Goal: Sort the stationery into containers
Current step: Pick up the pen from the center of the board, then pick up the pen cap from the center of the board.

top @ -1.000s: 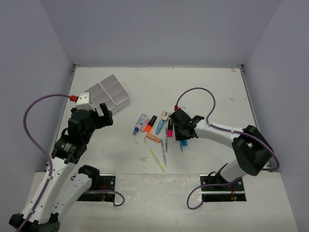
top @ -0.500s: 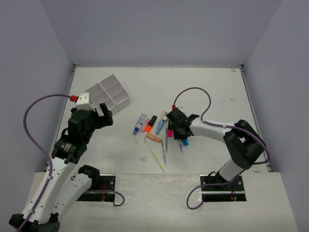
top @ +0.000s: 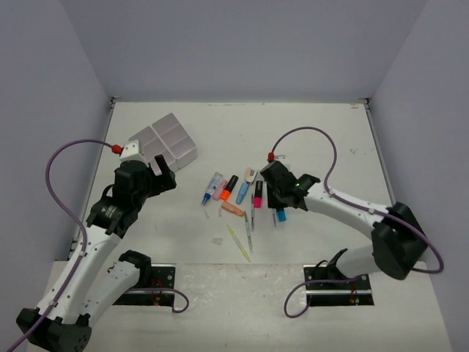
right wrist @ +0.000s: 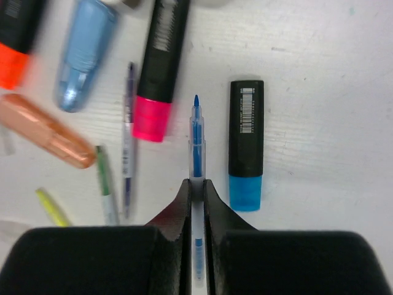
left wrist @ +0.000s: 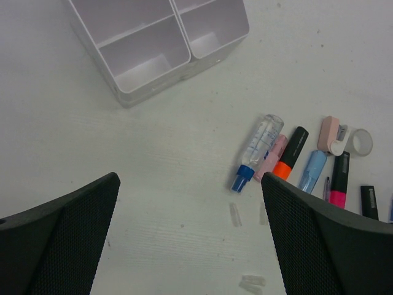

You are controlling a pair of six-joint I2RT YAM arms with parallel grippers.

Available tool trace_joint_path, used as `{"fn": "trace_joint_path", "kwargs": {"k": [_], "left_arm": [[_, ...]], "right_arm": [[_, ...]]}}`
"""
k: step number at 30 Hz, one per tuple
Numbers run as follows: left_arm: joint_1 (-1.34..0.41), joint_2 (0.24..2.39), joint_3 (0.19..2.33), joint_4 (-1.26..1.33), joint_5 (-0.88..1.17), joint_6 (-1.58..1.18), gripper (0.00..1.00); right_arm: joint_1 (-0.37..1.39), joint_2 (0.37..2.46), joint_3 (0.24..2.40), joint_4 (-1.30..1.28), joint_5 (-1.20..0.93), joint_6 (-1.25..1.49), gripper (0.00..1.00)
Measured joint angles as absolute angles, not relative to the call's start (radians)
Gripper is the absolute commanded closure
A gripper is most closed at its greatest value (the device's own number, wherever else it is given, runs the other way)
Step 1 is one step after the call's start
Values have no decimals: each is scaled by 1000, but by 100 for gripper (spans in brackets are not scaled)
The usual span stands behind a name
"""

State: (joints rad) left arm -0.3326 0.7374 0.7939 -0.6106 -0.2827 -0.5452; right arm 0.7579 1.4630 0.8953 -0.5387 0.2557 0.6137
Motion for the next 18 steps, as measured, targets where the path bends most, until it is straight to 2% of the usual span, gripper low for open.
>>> {"fn": "trace_joint_path", "kwargs": {"k": [3,5,11,15,18], "left_arm": [[-344,772,765,-601,-256,-617,0],[-411,803,733,-604,-284,-688,0],[-741,938,709,-632,-462,-949,7],[-912,1131,759,-690,-544,-1123,30],[-936,1335,863,-760,-581,-1230,38]], "right_arm": [[759,1303,912,-567,265,610,100],[759,1226,932,-575,273,604,100],[759,1181,950,-592,276,593,100],[759,1187,947,-607,276,589,100],[759,1186,936,-606,276,584,100]]}}
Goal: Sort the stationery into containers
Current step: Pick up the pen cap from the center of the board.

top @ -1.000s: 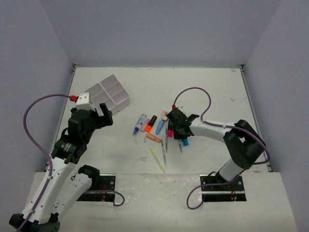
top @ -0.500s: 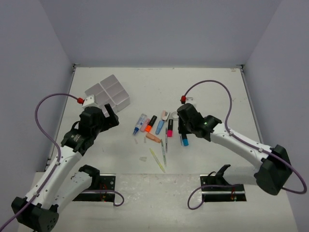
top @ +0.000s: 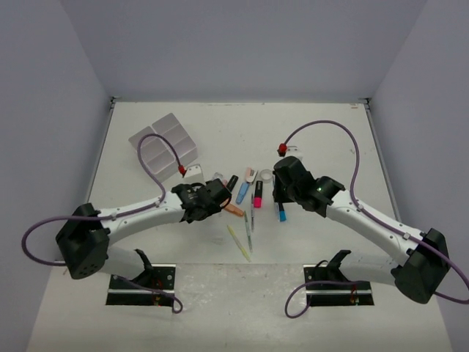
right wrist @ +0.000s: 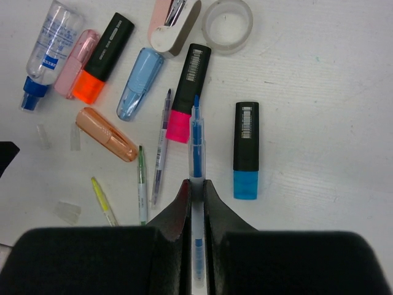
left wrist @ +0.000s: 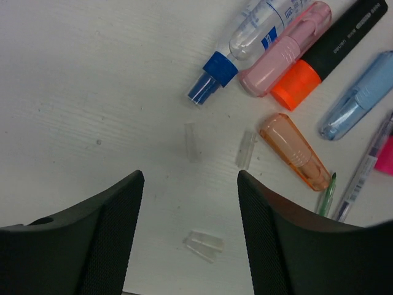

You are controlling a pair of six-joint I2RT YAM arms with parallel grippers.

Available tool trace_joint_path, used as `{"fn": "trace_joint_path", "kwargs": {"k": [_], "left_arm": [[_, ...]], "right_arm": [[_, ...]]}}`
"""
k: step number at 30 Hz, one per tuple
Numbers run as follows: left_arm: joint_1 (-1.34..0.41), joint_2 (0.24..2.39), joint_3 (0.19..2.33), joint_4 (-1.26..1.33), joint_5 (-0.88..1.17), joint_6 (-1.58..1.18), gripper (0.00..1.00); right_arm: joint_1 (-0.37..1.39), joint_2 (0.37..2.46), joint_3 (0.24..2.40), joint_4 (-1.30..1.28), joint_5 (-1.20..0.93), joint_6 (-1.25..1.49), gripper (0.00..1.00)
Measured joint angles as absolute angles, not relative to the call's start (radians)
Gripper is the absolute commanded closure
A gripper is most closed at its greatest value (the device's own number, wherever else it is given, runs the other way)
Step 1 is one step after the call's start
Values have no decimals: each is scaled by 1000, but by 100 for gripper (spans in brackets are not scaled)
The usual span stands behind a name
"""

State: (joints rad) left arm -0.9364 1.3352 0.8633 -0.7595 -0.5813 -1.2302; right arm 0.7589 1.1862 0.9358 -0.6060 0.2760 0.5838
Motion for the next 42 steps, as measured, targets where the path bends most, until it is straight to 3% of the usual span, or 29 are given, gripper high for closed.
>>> {"fn": "trace_joint_path", "kwargs": {"k": [2,8,25,33,36,38,42], "left_arm": [[-937,1435,922,-795,-592,-1281,47],[-938,1585,1005,-828,-599,-1341,60],[-890,1619,942,-746,-575,-1314,62],[-884,1657,918,-678,-555,-1287,68],[-885,1658,912,-654,-555,-1286,81],[-885,1655,906,-644,-558,-1280,96],[-885,1634,882,-620,-560,-1279,100]], "right_arm": [[759,1184,926,-605,276,582,100],[759,1173,894,-601,275,575,100],[758,1162,855,-557,272,556,100],[758,1163,853,-552,270,553,100],[758,1163,851,-552,269,549,100],[758,1163,849,-552,266,549,100],[757,1152,841,-551,244,544,100]]}}
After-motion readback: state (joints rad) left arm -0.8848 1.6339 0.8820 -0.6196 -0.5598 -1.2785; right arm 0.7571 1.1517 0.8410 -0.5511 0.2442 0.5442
